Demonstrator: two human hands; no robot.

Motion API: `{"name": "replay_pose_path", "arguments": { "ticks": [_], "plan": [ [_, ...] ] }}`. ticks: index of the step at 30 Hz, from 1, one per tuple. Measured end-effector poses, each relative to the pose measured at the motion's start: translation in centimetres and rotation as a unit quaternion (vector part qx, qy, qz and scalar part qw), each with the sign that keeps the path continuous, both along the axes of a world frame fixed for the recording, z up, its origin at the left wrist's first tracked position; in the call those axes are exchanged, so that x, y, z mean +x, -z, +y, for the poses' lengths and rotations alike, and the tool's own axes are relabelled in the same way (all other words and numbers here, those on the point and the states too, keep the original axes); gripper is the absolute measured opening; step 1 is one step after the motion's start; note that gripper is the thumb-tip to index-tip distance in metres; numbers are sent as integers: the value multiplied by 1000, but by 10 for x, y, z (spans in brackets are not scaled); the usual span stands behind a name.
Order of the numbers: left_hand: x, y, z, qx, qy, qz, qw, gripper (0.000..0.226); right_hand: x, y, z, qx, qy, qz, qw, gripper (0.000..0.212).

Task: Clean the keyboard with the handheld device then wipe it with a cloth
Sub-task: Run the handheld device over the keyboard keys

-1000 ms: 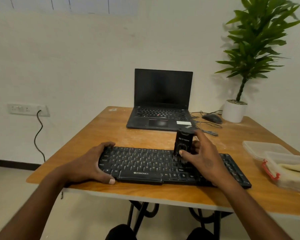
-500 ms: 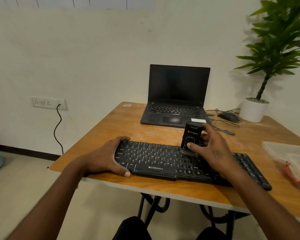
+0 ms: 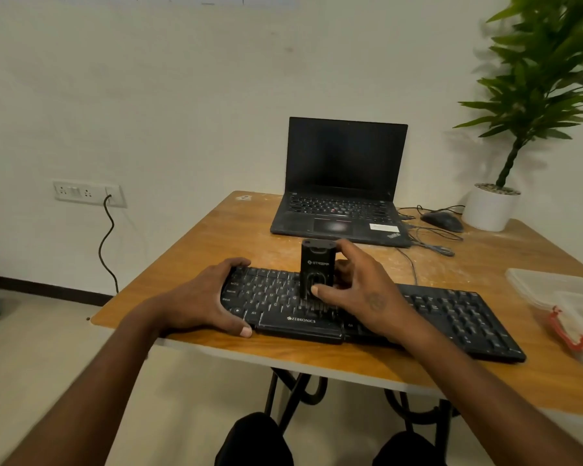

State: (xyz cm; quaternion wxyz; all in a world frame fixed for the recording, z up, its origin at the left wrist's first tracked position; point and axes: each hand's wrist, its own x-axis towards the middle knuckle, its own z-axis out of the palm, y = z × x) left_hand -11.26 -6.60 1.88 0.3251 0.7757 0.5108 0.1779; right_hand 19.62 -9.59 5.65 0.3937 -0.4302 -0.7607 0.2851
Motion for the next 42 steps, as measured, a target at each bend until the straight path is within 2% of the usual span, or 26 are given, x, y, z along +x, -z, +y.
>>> {"name": "replay_pose_path", "arguments": {
  "ticks": [5,9,15,22,25,31,36,42],
  "plan": [
    [1,-1,-2,-2,0,-5,1000,118,20,4,-16,-18,1,0,1000,55],
    [2,-1,-3,-5,2,-7,1000,118,36,4,-7,-7,64,26,998,53],
    [0,0,-1,-12,3,-12,1000,118,53,-1,8,25,155,-15,987,64],
    [-1,1,0,-12,3,-12,1000,119,70,8,-25,6,103,-17,995,54],
    [0,1,1,-13,5,-9,1000,122,77,12,-42,-10,77,-3,997,56],
    [1,1,-1,-15,1,-12,1000,119,78,3,-24,-4,109,-3,994,53],
    [2,0,0,-15,2,-9,1000,114,72,-4,4,8,154,-4,988,58],
    [3,-1,0,-11,3,-10,1000,119,81,-1,-13,5,135,-14,991,57]
  ]
}}
